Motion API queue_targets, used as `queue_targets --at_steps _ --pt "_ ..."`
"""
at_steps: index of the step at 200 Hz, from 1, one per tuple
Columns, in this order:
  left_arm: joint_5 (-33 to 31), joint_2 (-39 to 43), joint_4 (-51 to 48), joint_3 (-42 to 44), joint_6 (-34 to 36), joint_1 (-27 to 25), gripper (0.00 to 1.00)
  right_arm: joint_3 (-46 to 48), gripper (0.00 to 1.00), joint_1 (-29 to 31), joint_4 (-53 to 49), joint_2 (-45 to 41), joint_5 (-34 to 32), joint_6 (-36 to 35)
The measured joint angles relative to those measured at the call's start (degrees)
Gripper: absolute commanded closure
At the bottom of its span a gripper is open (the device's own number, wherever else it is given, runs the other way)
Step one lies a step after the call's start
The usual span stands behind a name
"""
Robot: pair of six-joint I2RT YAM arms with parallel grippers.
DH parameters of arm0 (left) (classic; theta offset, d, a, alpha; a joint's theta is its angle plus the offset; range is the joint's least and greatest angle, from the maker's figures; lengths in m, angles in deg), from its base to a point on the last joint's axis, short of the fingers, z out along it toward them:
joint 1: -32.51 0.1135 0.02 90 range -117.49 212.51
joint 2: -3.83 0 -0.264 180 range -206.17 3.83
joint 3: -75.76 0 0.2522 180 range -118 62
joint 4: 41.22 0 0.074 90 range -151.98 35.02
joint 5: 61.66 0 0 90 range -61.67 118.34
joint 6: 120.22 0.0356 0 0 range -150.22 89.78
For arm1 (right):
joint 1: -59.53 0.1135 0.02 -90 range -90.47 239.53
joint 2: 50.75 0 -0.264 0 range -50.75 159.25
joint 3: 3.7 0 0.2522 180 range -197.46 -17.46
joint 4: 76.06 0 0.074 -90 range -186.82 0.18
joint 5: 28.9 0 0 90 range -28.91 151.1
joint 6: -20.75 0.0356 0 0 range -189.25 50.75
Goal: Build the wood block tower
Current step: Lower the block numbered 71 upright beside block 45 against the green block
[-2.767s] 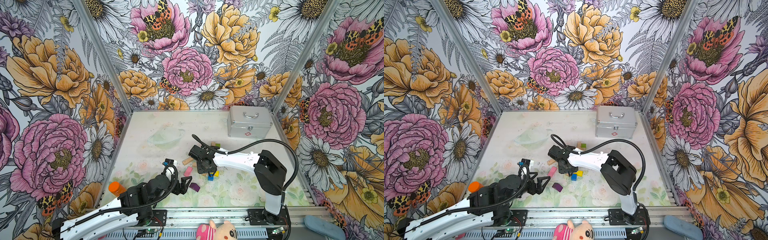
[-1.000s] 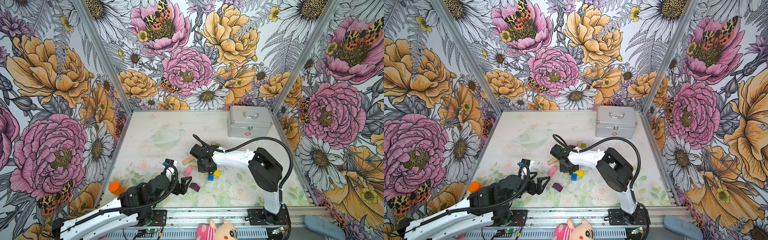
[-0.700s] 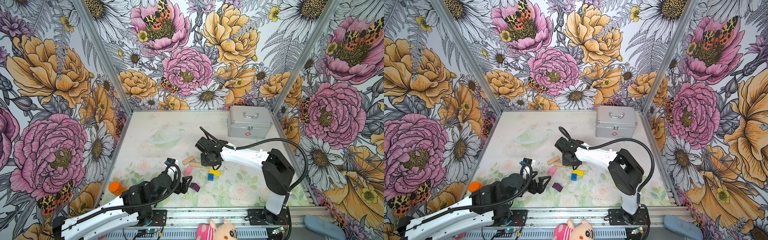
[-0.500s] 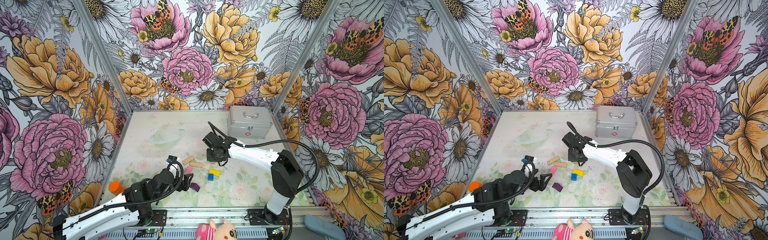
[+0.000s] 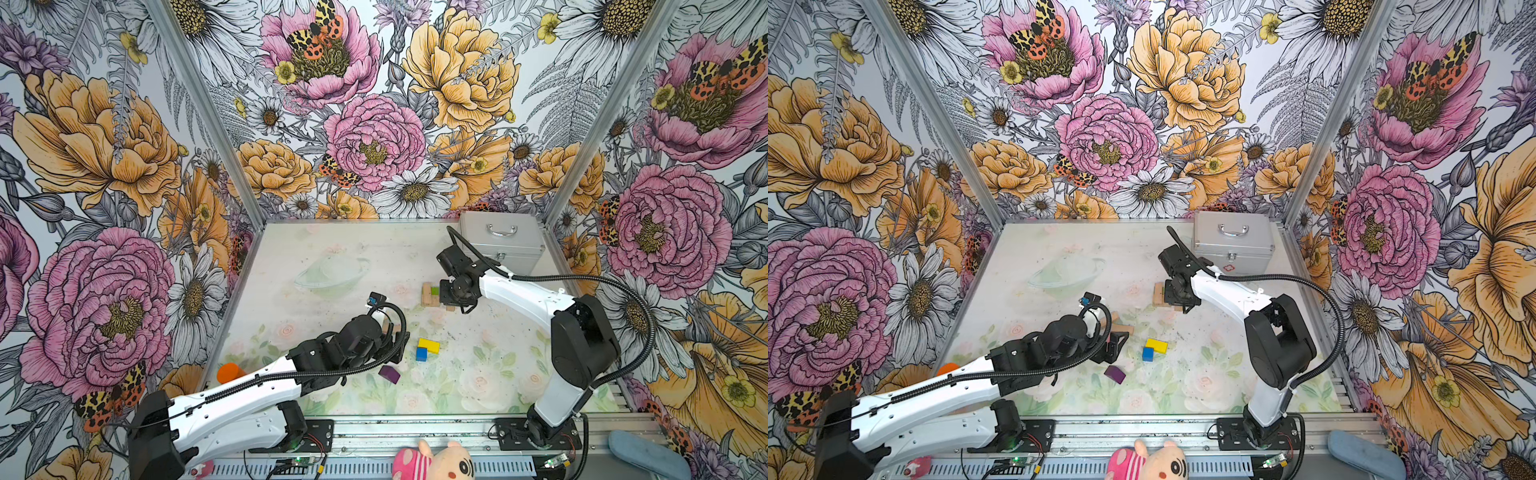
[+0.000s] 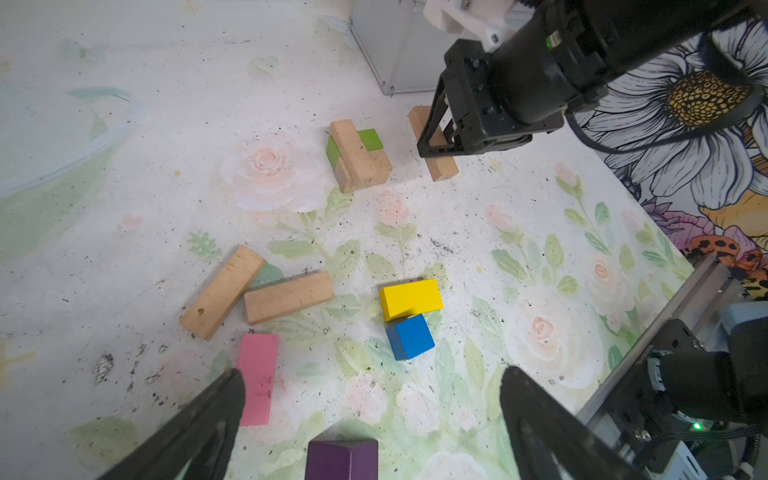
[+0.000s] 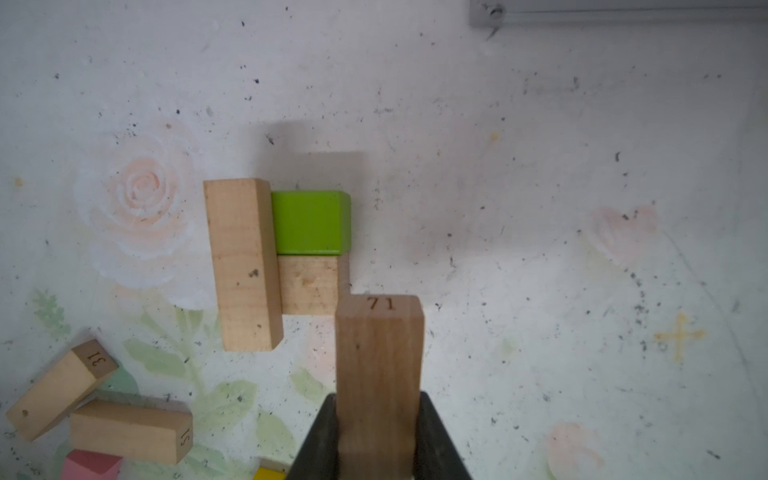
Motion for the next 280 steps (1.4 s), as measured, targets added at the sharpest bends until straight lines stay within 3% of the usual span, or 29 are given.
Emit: queue_targets --at_steps 97,280 --pt "4.4 -1.3 3.4 0.5 0.9 6.2 0.03 -7.6 0.79 -1.0 0.9 8.3 3.8 -3.3" --pt "6.1 -1.3 3.8 1.4 0.8 7.5 0.03 -10.0 0.75 -1.1 1.3 11.1 5.6 -3.9"
